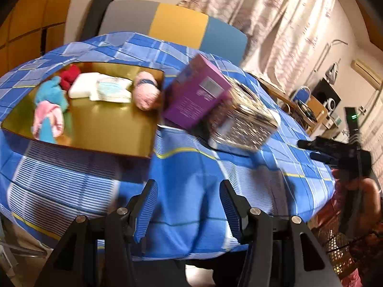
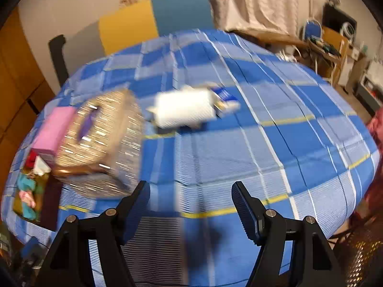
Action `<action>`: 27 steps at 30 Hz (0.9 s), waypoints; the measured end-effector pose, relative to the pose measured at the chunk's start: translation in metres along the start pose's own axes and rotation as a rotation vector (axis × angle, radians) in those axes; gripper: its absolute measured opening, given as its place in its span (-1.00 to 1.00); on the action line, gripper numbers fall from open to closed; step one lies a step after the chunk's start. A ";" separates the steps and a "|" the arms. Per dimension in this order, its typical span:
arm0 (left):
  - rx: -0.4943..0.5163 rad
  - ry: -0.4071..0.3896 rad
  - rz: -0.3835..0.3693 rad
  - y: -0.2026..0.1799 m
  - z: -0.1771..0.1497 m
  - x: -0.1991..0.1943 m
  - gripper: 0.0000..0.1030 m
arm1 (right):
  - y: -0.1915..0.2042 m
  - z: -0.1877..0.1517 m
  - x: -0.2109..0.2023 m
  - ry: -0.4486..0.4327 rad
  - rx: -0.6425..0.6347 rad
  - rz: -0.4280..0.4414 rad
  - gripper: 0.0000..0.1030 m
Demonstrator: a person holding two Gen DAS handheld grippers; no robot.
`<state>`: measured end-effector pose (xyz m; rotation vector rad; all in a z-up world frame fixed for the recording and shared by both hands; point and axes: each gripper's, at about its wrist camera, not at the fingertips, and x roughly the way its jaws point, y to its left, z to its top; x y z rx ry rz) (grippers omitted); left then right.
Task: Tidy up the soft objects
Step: 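Withdraw both tools from the gold tray toward the remaining items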
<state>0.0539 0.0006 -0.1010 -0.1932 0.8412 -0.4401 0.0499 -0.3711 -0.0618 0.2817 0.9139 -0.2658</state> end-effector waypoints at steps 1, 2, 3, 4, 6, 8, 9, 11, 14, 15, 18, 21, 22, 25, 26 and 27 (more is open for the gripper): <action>0.003 0.011 -0.013 -0.005 -0.003 0.002 0.06 | -0.008 -0.002 0.008 0.016 0.003 0.002 0.39; 0.009 0.022 -0.019 -0.009 -0.005 0.004 0.06 | -0.016 -0.003 0.018 0.037 -0.002 0.009 0.40; 0.017 0.032 -0.020 -0.014 -0.008 0.006 0.06 | -0.021 -0.003 0.027 0.056 -0.011 0.015 0.40; 0.025 0.042 -0.020 -0.017 -0.010 0.007 0.06 | -0.025 -0.003 0.034 0.069 -0.019 0.016 0.40; 0.044 0.058 -0.020 -0.025 -0.013 0.010 0.06 | -0.031 0.003 0.043 0.077 -0.018 0.014 0.40; 0.058 0.070 -0.016 -0.031 -0.014 0.013 0.06 | -0.033 0.020 0.049 0.053 0.004 0.029 0.40; 0.059 0.075 -0.017 -0.033 -0.014 0.014 0.06 | -0.032 0.029 0.051 0.042 0.011 0.034 0.40; 0.061 0.081 -0.010 -0.035 -0.013 0.016 0.06 | -0.025 0.057 0.056 0.008 0.011 0.032 0.40; 0.062 0.092 -0.001 -0.037 -0.013 0.017 0.06 | -0.012 0.097 0.068 -0.027 -0.001 0.015 0.41; 0.063 0.092 0.006 -0.038 -0.012 0.017 0.06 | -0.009 0.111 0.076 -0.029 0.002 0.003 0.42; 0.066 0.092 0.025 -0.038 -0.011 0.015 0.06 | 0.003 0.143 0.106 0.006 -0.010 -0.050 0.42; 0.069 0.096 0.042 -0.038 -0.012 0.014 0.06 | 0.008 0.151 0.129 0.047 -0.032 -0.102 0.42; 0.068 0.100 0.042 -0.037 -0.012 0.014 0.06 | 0.009 0.148 0.137 0.077 -0.050 -0.113 0.42; 0.066 0.108 0.041 -0.038 -0.011 0.019 0.06 | 0.007 0.126 0.143 0.145 -0.102 -0.091 0.42; 0.065 0.112 0.032 -0.040 -0.011 0.021 0.06 | 0.006 0.116 0.140 0.160 -0.117 -0.077 0.42; 0.066 0.115 0.027 -0.041 -0.011 0.023 0.06 | 0.002 0.100 0.133 0.178 -0.140 -0.060 0.42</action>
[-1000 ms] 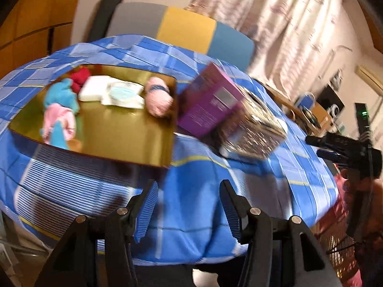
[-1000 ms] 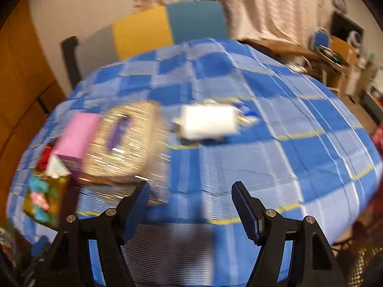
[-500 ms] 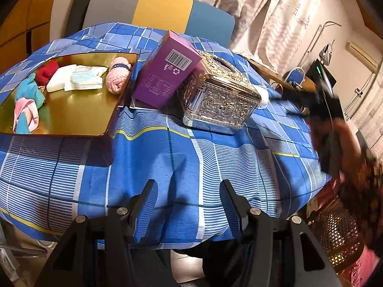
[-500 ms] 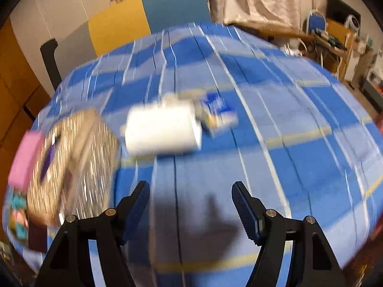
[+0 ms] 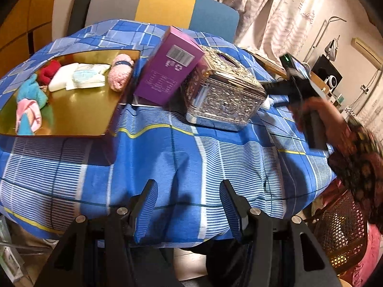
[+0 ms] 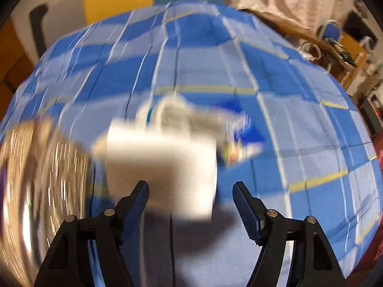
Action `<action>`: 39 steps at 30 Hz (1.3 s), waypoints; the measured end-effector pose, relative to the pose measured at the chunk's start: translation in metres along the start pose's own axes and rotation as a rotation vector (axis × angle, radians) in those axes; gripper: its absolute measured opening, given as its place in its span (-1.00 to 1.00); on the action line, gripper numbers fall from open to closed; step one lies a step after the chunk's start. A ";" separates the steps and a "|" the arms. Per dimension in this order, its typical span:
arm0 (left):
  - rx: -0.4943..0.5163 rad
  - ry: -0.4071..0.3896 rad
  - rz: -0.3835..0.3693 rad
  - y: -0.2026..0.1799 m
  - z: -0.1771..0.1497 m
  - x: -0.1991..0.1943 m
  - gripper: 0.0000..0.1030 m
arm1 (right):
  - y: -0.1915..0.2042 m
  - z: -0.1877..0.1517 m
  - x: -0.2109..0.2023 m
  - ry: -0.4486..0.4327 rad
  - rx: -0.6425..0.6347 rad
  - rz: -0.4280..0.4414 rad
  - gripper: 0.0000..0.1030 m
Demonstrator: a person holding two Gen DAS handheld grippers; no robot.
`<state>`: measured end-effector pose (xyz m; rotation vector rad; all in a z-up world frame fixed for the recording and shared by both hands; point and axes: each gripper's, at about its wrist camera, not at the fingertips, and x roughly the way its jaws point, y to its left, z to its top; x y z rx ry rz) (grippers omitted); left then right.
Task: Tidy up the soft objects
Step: 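Grasp the blue Tempo tissue pack with the right tool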
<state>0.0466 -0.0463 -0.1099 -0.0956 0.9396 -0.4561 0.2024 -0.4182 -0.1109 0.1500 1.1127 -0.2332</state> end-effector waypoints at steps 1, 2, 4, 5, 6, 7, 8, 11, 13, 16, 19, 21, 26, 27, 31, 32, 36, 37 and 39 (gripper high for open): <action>0.007 0.006 -0.005 -0.003 0.000 0.003 0.06 | -0.002 -0.012 -0.003 0.009 -0.016 0.007 0.42; 0.012 0.010 -0.012 -0.006 0.001 0.005 0.06 | -0.006 -0.028 -0.007 0.018 -0.032 0.016 0.42; 0.025 0.013 -0.030 -0.013 0.002 0.008 0.06 | -0.016 -0.053 -0.016 0.023 -0.050 0.043 0.42; 0.030 0.014 -0.035 -0.016 0.002 0.010 0.06 | -0.021 -0.060 -0.019 0.018 -0.053 0.057 0.42; 0.032 0.016 -0.040 -0.018 0.003 0.011 0.06 | -0.028 -0.068 -0.025 0.000 -0.049 0.075 0.42; 0.032 0.018 -0.047 -0.021 0.003 0.013 0.06 | -0.033 -0.071 -0.031 -0.021 -0.039 0.085 0.42; 0.032 0.020 -0.055 -0.025 0.004 0.015 0.06 | -0.039 -0.069 -0.037 -0.047 -0.024 0.093 0.42; 0.036 0.029 -0.063 -0.033 0.008 0.019 0.06 | -0.049 -0.051 -0.047 -0.108 0.026 0.128 0.51; 0.043 0.026 -0.060 -0.037 0.010 0.018 0.06 | -0.047 -0.031 -0.041 -0.124 0.062 0.173 0.60; 0.062 0.019 -0.045 -0.040 0.012 0.014 0.06 | -0.041 -0.005 -0.013 -0.093 0.137 0.205 0.59; 0.067 0.017 -0.028 -0.039 0.013 0.011 0.06 | -0.035 0.006 0.015 -0.043 0.185 0.265 -0.23; 0.063 0.015 -0.022 -0.038 0.015 0.012 0.06 | -0.031 -0.001 0.023 -0.007 0.193 0.307 -0.64; 0.049 0.030 -0.037 -0.039 0.018 0.022 0.06 | -0.026 -0.041 -0.006 -0.009 0.082 0.353 -0.86; 0.050 0.034 -0.043 -0.041 0.018 0.024 0.06 | -0.028 -0.054 -0.017 -0.008 0.057 0.369 -0.86; 0.070 0.046 -0.068 -0.054 0.020 0.033 0.06 | -0.035 -0.085 -0.036 0.014 -0.022 0.384 -0.79; 0.078 0.047 -0.077 -0.060 0.020 0.035 0.06 | -0.036 -0.086 -0.039 0.005 -0.050 0.376 -0.78; 0.106 0.063 -0.097 -0.078 0.024 0.040 0.06 | -0.048 -0.071 -0.047 -0.127 -0.092 0.235 0.17; 0.114 0.062 -0.098 -0.082 0.025 0.040 0.06 | -0.050 -0.061 -0.045 -0.156 -0.086 0.194 0.21; 0.125 0.053 -0.097 -0.086 0.028 0.039 0.06 | -0.057 -0.034 -0.030 -0.174 -0.057 0.101 0.21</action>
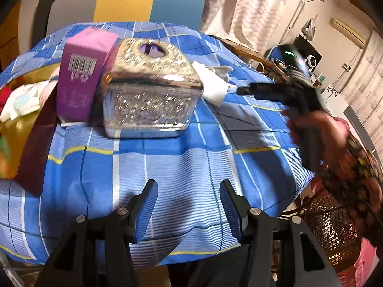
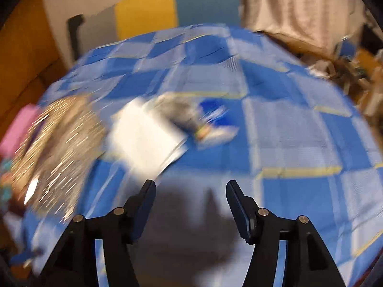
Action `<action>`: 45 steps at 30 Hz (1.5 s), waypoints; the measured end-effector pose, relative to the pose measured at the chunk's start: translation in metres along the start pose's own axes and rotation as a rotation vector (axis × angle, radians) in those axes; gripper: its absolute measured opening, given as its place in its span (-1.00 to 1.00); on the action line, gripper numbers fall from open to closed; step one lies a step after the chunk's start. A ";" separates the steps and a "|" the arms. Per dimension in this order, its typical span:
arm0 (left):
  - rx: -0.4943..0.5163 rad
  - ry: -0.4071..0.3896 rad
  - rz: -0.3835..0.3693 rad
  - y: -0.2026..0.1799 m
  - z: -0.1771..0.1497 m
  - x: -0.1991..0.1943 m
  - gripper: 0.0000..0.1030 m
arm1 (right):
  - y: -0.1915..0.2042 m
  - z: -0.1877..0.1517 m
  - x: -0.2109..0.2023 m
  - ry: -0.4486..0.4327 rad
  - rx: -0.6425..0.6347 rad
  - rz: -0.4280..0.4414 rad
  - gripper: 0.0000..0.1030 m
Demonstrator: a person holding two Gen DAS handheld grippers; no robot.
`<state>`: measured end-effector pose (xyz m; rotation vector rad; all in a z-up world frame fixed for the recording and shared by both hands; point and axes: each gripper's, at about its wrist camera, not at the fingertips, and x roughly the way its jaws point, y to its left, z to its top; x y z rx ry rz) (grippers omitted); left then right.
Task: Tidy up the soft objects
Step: 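Grasp the blue Tempo tissue pack with the right tool, then grasp the white mesh sponge with the left tool while the right tool holds the Tempo pack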
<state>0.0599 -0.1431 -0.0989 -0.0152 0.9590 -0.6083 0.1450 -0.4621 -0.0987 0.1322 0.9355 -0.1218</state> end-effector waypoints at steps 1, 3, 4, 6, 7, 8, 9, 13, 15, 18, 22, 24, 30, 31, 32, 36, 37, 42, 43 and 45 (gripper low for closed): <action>0.006 -0.006 0.002 -0.002 0.002 -0.001 0.06 | -0.007 0.013 0.010 0.009 0.021 -0.017 0.21; 0.013 -0.008 0.010 -0.002 0.003 -0.002 0.06 | -0.016 0.032 0.030 0.028 0.062 -0.028 0.21; 0.013 -0.007 0.017 -0.001 0.003 -0.002 0.06 | -0.019 0.041 0.040 0.044 0.064 -0.044 0.20; 0.004 0.004 0.019 0.001 0.004 0.000 0.06 | -0.019 0.054 0.063 0.085 0.042 -0.046 0.21; -0.003 0.010 0.017 0.002 0.005 0.002 0.06 | -0.017 0.059 0.073 0.104 0.028 -0.026 0.23; -0.008 0.013 0.018 0.002 0.007 0.003 0.06 | -0.018 0.061 0.078 0.124 0.014 -0.014 0.25; -0.010 0.015 0.019 0.002 0.007 0.004 0.06 | -0.014 0.063 0.088 0.160 -0.014 -0.032 0.25; 0.002 0.024 0.008 -0.006 0.015 0.010 0.06 | -0.016 0.061 0.086 0.131 -0.044 -0.041 0.10; 0.016 0.019 -0.012 -0.014 0.022 0.012 0.06 | -0.023 0.053 0.078 0.132 -0.042 -0.033 0.10; 0.018 0.022 -0.039 -0.028 0.034 0.020 0.06 | -0.043 0.033 0.060 0.141 -0.020 -0.019 0.10; 0.004 0.046 -0.057 -0.056 0.055 0.039 0.12 | -0.065 0.001 0.035 0.166 0.019 -0.010 0.10; -0.003 0.055 -0.065 -0.071 0.067 0.051 0.29 | -0.074 -0.015 0.024 0.172 0.023 -0.011 0.10; -0.084 0.091 -0.037 -0.100 0.114 0.103 0.35 | -0.086 -0.034 0.008 0.166 0.093 0.013 0.11; -0.107 0.088 -0.017 -0.101 0.122 0.112 0.36 | -0.087 -0.033 0.008 0.169 0.107 0.020 0.11; -0.139 0.096 0.027 -0.100 0.133 0.125 0.37 | -0.088 -0.032 0.009 0.169 0.114 0.027 0.11; -0.262 0.079 0.109 -0.086 0.154 0.151 0.51 | -0.096 -0.030 0.009 0.172 0.159 0.066 0.11; -0.305 0.069 0.138 -0.081 0.159 0.159 0.55 | -0.099 -0.030 0.009 0.174 0.183 0.079 0.11; -0.380 0.075 0.219 -0.066 0.172 0.192 0.60 | -0.102 -0.029 0.009 0.183 0.213 0.098 0.11; -0.377 0.076 0.238 -0.064 0.174 0.198 0.60 | -0.101 -0.028 0.010 0.187 0.211 0.096 0.11; -0.367 0.071 0.260 -0.061 0.174 0.205 0.48 | -0.103 -0.027 0.011 0.193 0.225 0.106 0.12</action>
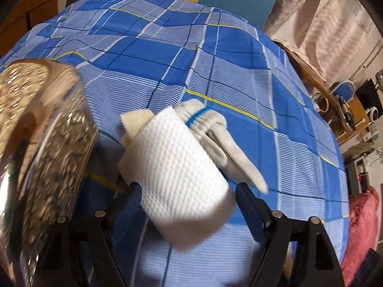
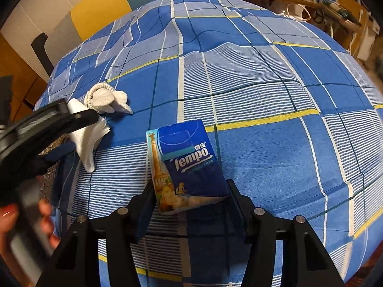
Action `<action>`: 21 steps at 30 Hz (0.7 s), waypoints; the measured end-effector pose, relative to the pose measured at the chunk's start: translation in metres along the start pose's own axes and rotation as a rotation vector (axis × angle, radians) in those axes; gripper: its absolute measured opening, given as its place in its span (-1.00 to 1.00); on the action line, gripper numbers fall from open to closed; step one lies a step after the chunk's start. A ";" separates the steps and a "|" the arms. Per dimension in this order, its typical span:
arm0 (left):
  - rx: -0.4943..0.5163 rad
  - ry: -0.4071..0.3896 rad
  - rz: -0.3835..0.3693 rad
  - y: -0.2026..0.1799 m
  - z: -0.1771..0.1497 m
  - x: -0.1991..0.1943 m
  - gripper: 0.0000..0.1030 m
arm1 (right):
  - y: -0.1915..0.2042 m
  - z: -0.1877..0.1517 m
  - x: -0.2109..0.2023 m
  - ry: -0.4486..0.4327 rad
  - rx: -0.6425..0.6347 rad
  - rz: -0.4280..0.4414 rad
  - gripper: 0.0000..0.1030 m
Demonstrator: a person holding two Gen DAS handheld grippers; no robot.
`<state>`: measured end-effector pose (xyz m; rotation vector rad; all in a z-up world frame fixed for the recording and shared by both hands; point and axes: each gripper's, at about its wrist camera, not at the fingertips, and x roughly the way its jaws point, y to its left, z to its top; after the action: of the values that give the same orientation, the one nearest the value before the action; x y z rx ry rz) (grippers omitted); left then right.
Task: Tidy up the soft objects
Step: 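Grasp the white mesh sponge with the left tool while the right tool holds the Tempo pack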
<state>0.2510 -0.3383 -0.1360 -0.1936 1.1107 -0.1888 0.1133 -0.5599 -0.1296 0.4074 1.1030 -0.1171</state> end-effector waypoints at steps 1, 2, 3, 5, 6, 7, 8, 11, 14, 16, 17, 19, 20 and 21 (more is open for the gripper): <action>0.006 0.000 0.005 0.000 0.000 0.002 0.35 | -0.001 0.001 0.000 0.002 0.012 0.009 0.11; 0.024 0.001 0.019 0.001 -0.003 0.005 0.20 | -0.004 0.002 0.000 0.003 0.026 0.020 0.11; 0.041 -0.006 0.017 0.000 -0.004 0.005 0.18 | -0.006 0.002 -0.001 0.005 0.041 0.033 0.11; 0.086 -0.020 0.012 -0.001 -0.011 0.000 0.08 | -0.010 0.003 -0.001 0.008 0.063 0.049 0.11; 0.103 -0.016 0.006 -0.001 -0.014 -0.002 0.00 | -0.010 0.003 -0.001 0.008 0.067 0.052 0.11; 0.107 -0.017 0.007 0.000 -0.016 -0.005 -0.03 | -0.010 0.003 -0.001 0.007 0.067 0.051 0.12; 0.112 -0.024 -0.011 0.003 -0.020 -0.012 -0.07 | -0.009 0.003 0.000 0.005 0.064 0.048 0.11; 0.130 -0.005 -0.069 0.011 -0.038 -0.025 -0.10 | -0.006 0.002 0.000 0.002 0.051 0.037 0.11; 0.173 0.006 -0.120 0.018 -0.059 -0.040 -0.17 | -0.006 0.002 0.000 0.001 0.048 0.035 0.11; 0.206 0.011 -0.150 0.023 -0.074 -0.051 -0.19 | -0.007 0.001 0.000 -0.001 0.046 0.034 0.12; 0.222 0.017 -0.168 0.025 -0.079 -0.055 -0.21 | -0.006 0.001 0.000 -0.002 0.045 0.032 0.12; 0.258 0.016 -0.184 0.030 -0.090 -0.063 -0.27 | -0.006 0.001 0.000 -0.003 0.041 0.029 0.12; 0.275 0.018 -0.191 0.033 -0.096 -0.066 -0.34 | -0.005 0.001 0.000 -0.004 0.037 0.026 0.12; 0.282 0.020 -0.196 0.035 -0.099 -0.069 -0.36 | -0.005 0.001 0.000 -0.005 0.033 0.024 0.12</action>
<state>0.1340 -0.2933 -0.1280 -0.0480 1.0719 -0.5191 0.1129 -0.5649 -0.1308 0.4495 1.0920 -0.1158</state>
